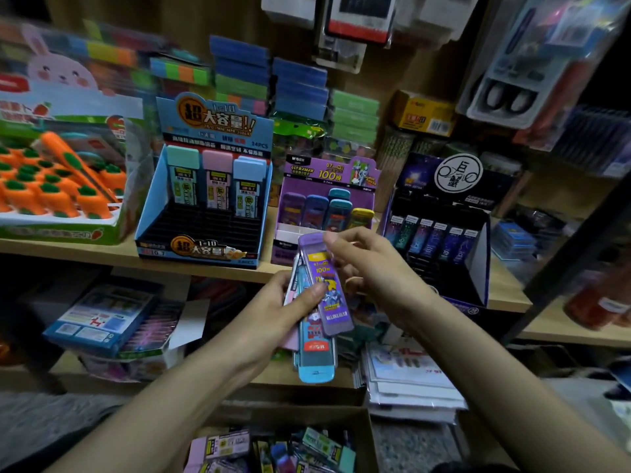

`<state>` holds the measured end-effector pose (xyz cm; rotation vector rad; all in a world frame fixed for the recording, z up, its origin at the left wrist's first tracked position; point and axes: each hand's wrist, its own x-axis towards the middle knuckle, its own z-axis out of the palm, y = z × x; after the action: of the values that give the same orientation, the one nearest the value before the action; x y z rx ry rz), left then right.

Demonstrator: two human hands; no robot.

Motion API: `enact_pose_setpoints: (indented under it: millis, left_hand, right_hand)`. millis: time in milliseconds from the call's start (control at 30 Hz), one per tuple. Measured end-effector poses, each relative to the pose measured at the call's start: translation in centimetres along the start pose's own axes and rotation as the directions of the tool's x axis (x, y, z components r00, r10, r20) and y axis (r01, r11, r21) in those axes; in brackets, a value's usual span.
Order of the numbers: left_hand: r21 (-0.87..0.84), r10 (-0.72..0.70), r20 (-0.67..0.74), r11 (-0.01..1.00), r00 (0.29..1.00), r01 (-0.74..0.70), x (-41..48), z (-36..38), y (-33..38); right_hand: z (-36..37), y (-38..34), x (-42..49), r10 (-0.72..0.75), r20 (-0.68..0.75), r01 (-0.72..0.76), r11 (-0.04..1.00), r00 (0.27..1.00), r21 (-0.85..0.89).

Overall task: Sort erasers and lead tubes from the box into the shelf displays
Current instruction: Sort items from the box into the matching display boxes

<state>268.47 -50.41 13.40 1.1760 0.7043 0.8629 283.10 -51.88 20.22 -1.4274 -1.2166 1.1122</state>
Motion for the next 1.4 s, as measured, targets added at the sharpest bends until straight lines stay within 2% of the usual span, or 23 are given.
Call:
enact_pose_setpoints:
  millis: [167, 267, 333, 433, 533, 600, 700, 867, 967, 1033, 1100, 1200, 1400]
  left_hand:
    - [0.028, 0.002, -0.017, 1.000, 1.000, -0.001, 0.0, -0.5, 0.2]
    - [-0.002, 0.036, -0.059, 0.999, 0.998, -0.036, 0.2, -1.1, 0.7]
    - [-0.008, 0.055, -0.122, 0.998, 0.991, -0.056, 0.3, -1.8, 1.1]
    - [0.021, 0.072, -0.236, 0.997, 0.969, -0.069, 0.5, -3.6, 1.5]
    - [0.048, 0.088, -0.276, 0.996, 0.957, -0.078, 0.4, -5.3, 2.1]
    - [0.045, 0.092, -0.295, 0.996, 0.951, -0.083, 0.2, -6.0, 2.5]
    - [0.033, 0.098, -0.310, 0.995, 0.946, -0.093, -0.3, -6.8, 2.7]
    - [0.035, 0.114, -0.315, 0.993, 0.942, -0.109, -1.3, -8.0, 3.1]
    - [0.044, 0.143, -0.325, 0.990, 0.935, -0.135, -1.8, -8.6, 3.1]
    - [0.043, 0.159, -0.332, 0.987, 0.930, -0.153, -1.9, -8.7, 3.2]
    - [0.044, 0.164, -0.342, 0.986, 0.925, -0.159, -2.0, -8.8, 3.3]
    - [0.050, 0.159, -0.350, 0.987, 0.923, -0.151, -1.9, -8.5, 3.3]
    - [0.068, 0.147, -0.345, 0.989, 0.927, -0.131, -1.6, -7.8, 3.1]
  right_hand:
    - [0.1, -0.2, 1.2, 0.049, 0.100, -0.058, 0.995, 0.994, 0.085]
    - [-0.2, -0.9, 2.1, -0.018, 0.067, 0.013, 0.997, 0.998, 0.070]
    - [-0.3, -1.7, 2.7, -0.082, 0.025, 0.078, 0.987, 0.996, 0.138]
    - [-0.6, -3.5, 4.3, -0.217, -0.164, 0.242, 0.957, 0.962, 0.159]
    - [-0.5, -4.8, 6.4, -0.360, -0.240, 0.367, 0.930, 0.901, -0.019]
    - [0.0, -5.3, 8.0, -0.462, -0.199, 0.425, 0.882, 0.864, -0.205]
    - [0.5, -5.6, 10.0, -0.583, -0.102, 0.486, 0.751, 0.806, -0.447]
    - [1.0, -4.7, 11.6, -0.656, -0.021, 0.543, 0.642, 0.754, -0.541]
    - [1.4, -3.4, 11.9, -0.672, 0.029, 0.528, 0.553, 0.740, -0.645]
    - [1.6, -2.9, 11.9, -0.680, 0.033, 0.522, 0.530, 0.733, -0.668]
    - [1.8, -3.0, 12.0, -0.694, 0.007, 0.519, 0.532, 0.720, -0.669]
    - [2.1, -3.5, 12.1, -0.707, -0.059, 0.544, 0.592, 0.705, -0.594]
    - [1.8, -2.7, 12.3, -0.636, -0.128, 0.488, 0.691, 0.761, -0.533]
